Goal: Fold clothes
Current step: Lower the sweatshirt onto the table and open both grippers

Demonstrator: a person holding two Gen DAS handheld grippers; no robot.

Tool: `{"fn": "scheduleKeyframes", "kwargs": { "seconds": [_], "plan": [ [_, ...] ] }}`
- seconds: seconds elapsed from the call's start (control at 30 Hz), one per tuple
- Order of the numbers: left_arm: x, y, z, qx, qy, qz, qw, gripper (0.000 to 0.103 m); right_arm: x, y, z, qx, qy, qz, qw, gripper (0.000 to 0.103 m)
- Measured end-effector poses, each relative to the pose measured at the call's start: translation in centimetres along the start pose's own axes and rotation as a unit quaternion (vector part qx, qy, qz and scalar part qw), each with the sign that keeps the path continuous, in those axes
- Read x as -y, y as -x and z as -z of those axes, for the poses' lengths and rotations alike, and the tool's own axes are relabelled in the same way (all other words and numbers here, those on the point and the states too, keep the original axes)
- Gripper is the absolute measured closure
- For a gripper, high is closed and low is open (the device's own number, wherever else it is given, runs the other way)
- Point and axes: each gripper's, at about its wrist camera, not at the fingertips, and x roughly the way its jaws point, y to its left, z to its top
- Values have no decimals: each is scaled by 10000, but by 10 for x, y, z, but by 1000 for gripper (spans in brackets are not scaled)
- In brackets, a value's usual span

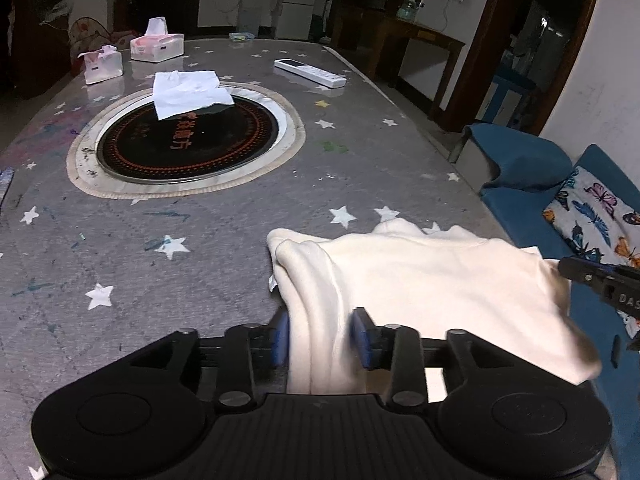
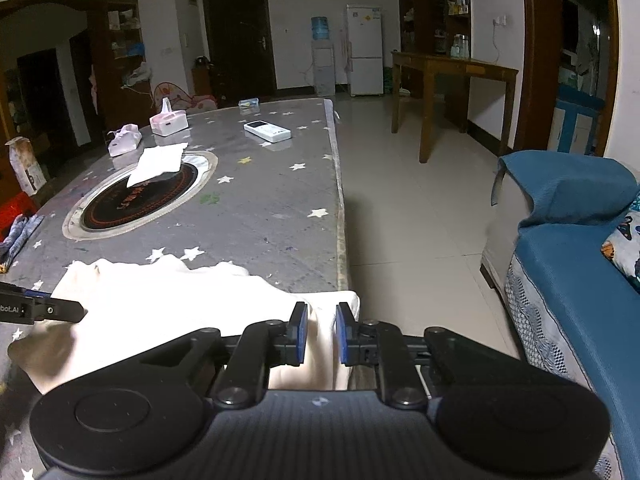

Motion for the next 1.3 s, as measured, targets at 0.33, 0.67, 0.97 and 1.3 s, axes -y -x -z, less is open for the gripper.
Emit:
{"fn": "scheduleKeyframes", "kwargs": {
  "seconds": [0.33, 0.67, 0.97, 1.3],
  "plan": [
    [1, 14, 11, 183, -184, -257, 9993, 28, -15, 15, 8, 69, 188, -13, 9998, 46],
    [6, 31, 26, 363, -389, -281, 9982, 9, -33, 27, 21, 99, 379, 1, 9992, 25],
    [13, 44, 40, 450, -481, -285, 9974, 2, -47, 40, 30, 167, 492, -13, 9986, 11],
    [11, 60, 56, 522, -460, -325, 9970, 0, -60, 57, 41, 383, 449, 145, 9982, 0]
  ]
}}
